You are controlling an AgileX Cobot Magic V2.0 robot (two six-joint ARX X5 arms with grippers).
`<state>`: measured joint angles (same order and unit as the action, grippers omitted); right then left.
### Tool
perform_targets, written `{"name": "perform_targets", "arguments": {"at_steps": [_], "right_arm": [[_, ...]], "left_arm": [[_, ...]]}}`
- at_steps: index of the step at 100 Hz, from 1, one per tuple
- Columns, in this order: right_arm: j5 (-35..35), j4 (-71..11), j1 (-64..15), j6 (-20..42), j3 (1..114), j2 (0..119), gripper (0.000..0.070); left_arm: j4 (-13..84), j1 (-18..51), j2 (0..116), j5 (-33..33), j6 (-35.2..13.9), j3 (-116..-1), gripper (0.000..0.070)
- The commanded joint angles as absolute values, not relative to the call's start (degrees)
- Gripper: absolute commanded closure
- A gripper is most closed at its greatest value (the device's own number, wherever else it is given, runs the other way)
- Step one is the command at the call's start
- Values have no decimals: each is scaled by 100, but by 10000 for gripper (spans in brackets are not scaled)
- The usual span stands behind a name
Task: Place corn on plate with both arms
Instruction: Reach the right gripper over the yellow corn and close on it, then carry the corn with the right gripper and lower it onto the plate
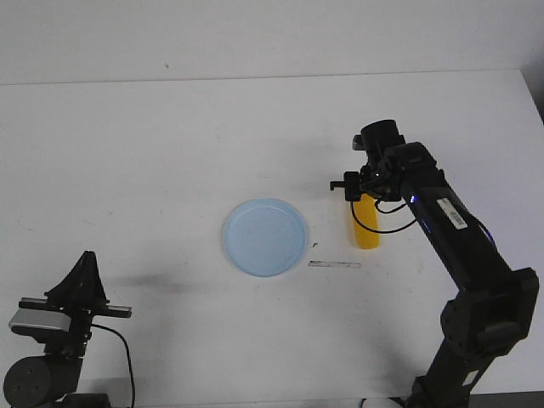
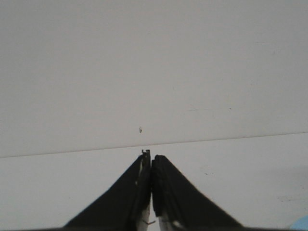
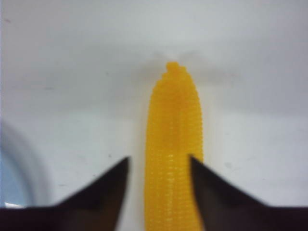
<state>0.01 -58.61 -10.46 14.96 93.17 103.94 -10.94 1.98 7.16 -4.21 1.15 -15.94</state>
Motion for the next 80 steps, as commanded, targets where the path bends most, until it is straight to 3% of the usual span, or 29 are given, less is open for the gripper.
{"name": "perform_targets", "arguments": {"at_steps": [1,22,58,80], "right_arm": [[19,-5865,-1066,1575,9450,10586,212],[49,-5830,-1066,1562,9448,10851,131],[45,-5883,-1050,1568,9445,11327,136],[47,-6075,-1050,1680,9443,11450,317]], "left_arm": [[-1166,189,703,-403,189,-1643,698],[-1166,189,703,-403,189,-1643,698],[-1164,189,703,-403,189,-1643,698],[-1166,189,703,-403,189,-1643,698]]}}
